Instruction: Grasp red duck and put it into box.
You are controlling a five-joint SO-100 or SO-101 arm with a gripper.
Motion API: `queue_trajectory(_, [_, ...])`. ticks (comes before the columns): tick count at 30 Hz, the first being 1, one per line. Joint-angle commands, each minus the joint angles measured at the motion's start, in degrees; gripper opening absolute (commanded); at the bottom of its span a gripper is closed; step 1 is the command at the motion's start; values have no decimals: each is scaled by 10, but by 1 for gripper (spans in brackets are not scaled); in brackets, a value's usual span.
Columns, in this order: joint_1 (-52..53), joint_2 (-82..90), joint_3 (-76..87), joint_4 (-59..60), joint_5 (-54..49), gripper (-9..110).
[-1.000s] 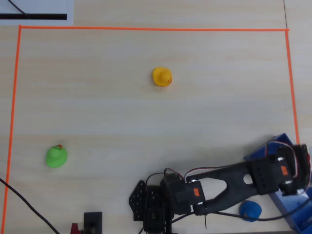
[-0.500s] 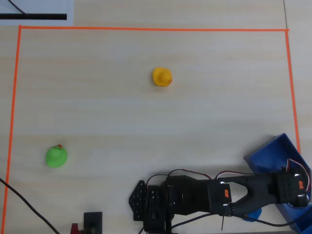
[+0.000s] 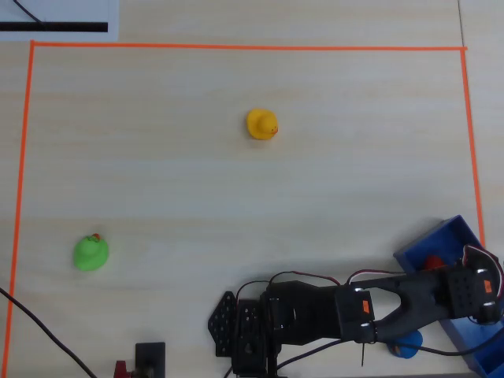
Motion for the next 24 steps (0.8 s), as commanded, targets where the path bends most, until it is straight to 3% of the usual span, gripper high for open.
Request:
queue_trajectory(1, [-13, 58, -31, -12, 6, 25])
queue_trajectory(5, [-59, 141, -18, -21, 66, 0])
queue_trajectory(8, [-153, 236, -27, 57, 133, 0])
queue_trajectory(11, [-312, 367, 37, 101, 158, 0])
queue_trajectory(17, [-675, 708, 425, 155, 64, 0])
queue_trajectory(20, [-756, 866, 630, 153, 11, 0])
queue_trajectory(24, [-780, 1015, 840, 157, -75, 0])
